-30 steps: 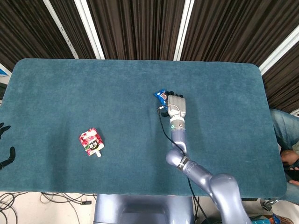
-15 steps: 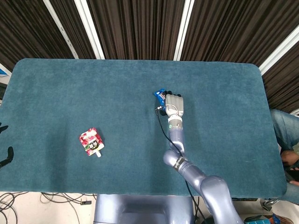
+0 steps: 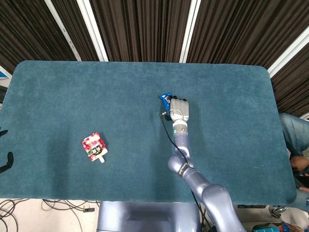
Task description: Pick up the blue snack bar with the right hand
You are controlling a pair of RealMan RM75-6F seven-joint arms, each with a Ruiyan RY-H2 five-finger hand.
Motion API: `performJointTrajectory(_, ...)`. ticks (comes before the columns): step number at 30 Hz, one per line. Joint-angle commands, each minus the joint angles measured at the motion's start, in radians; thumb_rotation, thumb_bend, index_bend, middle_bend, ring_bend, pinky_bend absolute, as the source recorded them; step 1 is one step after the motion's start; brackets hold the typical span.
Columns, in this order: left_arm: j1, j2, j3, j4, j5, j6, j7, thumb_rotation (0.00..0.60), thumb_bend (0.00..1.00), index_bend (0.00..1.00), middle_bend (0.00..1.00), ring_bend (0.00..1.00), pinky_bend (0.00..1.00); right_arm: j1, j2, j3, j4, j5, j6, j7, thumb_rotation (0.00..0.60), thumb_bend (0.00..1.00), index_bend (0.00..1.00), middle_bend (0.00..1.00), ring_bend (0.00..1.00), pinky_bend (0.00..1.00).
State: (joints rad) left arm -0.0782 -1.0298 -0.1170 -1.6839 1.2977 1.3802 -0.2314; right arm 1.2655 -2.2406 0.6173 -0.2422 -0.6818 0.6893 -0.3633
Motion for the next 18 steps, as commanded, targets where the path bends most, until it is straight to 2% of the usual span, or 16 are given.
performJointTrajectory(1,0.001,0.000,0.000,-0.001,0.000,0.002,0.000,0.600,0.53,0.14,0.04,0.12,0.14,-0.001,-0.005,0.005,0.008,-0.009,0.012,0.012,0.600,0.33,0.35,0.34,0.49,0.33)
performJointTrajectory(6,0.001,0.002,-0.001,-0.001,-0.004,-0.001,-0.003,0.600,0.53,0.14,0.04,0.12,0.15,-0.006,-0.013,0.008,0.020,-0.032,0.040,0.052,0.600,0.46,0.41,0.42,0.60,0.42)
performJointTrajectory(9,0.000,0.003,-0.001,-0.002,-0.004,-0.003,-0.001,0.600,0.53,0.14,0.04,0.12,0.15,-0.015,-0.016,0.010,0.024,-0.045,0.050,0.079,0.600,0.50,0.42,0.44,0.62,0.44)
performJointTrajectory(18,0.001,0.002,-0.003,-0.002,-0.007,-0.001,0.002,0.600,0.53,0.14,0.04,0.12,0.16,-0.061,0.011,0.001,-0.011,-0.092,0.081,0.175,0.600,0.51,0.43,0.44,0.62,0.45)
